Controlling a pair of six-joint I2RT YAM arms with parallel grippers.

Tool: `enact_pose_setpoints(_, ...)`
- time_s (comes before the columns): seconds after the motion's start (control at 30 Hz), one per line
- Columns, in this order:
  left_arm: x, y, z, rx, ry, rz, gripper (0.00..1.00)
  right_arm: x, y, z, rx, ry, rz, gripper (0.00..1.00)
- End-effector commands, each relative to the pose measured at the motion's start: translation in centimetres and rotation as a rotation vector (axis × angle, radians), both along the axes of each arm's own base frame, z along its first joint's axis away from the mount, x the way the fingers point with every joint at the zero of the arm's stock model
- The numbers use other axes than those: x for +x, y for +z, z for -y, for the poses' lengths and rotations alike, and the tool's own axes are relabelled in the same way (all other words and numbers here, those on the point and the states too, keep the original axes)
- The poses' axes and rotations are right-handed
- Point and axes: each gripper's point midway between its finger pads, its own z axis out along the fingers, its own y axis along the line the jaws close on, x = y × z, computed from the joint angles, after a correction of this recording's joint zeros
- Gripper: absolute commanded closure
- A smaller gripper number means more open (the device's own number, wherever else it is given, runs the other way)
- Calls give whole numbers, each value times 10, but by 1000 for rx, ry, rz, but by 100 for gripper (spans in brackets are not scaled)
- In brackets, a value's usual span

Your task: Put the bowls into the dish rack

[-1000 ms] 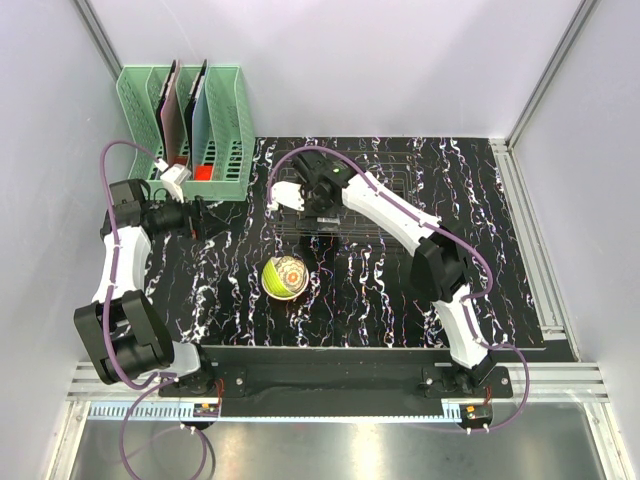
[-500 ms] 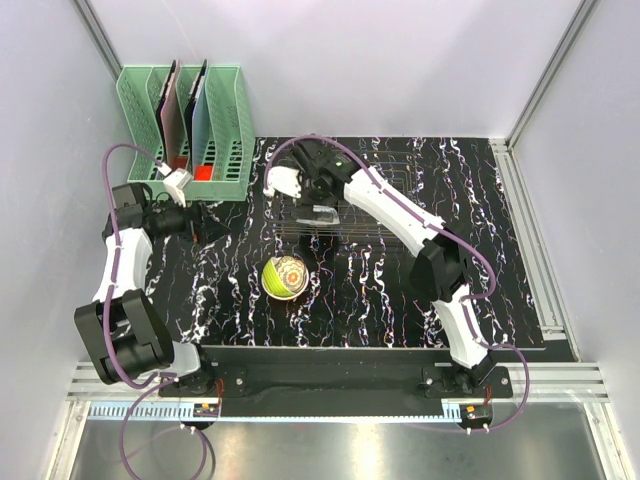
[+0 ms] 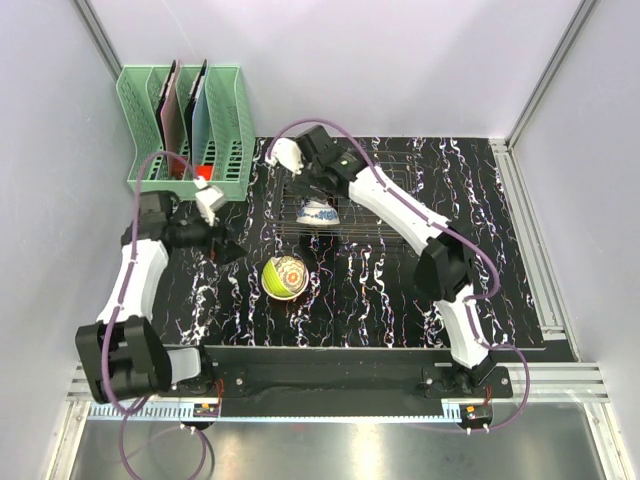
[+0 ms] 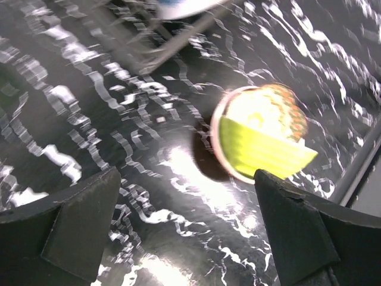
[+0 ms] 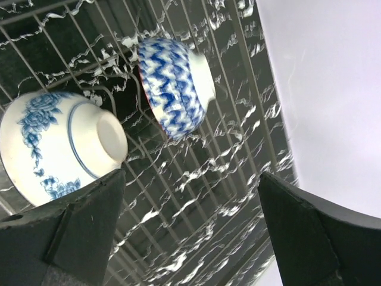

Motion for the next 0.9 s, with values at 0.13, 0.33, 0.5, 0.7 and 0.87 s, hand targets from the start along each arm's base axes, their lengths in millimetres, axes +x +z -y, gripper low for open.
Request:
enact_pose_setpoints(0.13,-9,-10,41,150,-92,-39,1,-27,67,72,332,-223,-19,3)
enact_pose_setpoints(0.33,-7,-15,63,162,-96,-168,1,-61,47,108,338,-260,-27,5)
enact_pose_setpoints(0.5,-7,-22,80,220,-121,-228,1,-77,47,127,335,-254,-7,5)
enact_pose_setpoints(0.7,-3,-22,87,266,-164,-258,1,-104,30,110,421,-176,-136,18)
enact_pose_setpoints(0.87,0,-21,85,296,-155,-242,1,-136,20,67,603,-75,-373,37)
